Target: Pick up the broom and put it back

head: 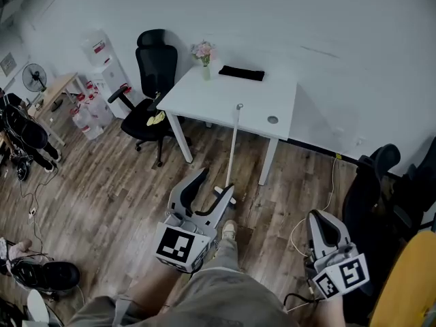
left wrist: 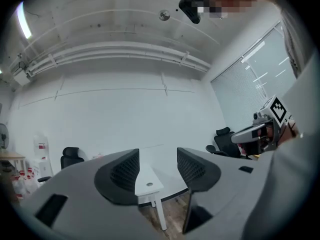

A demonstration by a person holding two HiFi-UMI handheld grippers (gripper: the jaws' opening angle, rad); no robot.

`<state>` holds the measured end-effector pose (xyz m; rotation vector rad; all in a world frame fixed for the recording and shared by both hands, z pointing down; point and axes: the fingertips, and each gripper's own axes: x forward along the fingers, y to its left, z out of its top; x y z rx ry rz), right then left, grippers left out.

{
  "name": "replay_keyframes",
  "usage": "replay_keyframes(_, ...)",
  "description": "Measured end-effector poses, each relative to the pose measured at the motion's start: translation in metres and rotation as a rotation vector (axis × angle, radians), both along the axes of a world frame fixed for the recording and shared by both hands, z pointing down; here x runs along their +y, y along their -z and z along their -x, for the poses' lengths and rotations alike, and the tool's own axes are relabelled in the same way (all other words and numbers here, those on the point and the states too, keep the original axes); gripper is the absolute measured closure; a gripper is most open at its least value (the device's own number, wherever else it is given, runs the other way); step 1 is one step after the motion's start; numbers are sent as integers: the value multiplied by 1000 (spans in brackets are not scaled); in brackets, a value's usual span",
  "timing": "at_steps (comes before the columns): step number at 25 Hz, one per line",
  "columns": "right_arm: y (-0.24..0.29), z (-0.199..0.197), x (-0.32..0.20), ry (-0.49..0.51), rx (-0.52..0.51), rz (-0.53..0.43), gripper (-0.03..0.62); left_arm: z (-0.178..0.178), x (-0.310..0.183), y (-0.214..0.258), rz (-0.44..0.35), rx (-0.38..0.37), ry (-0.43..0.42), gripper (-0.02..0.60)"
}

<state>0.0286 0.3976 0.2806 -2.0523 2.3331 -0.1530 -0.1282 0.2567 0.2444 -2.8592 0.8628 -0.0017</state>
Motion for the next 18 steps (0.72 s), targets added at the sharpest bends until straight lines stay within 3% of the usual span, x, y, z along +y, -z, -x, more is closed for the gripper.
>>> replay_keyframes(8,-16,-19,-50,31,-5,16,559,-12,-44,-21,32,-27,39,330)
replay_keyframes(18,-25,-58,-157,32,-5,52,559,-42,-149,-39,69,-68,76,328)
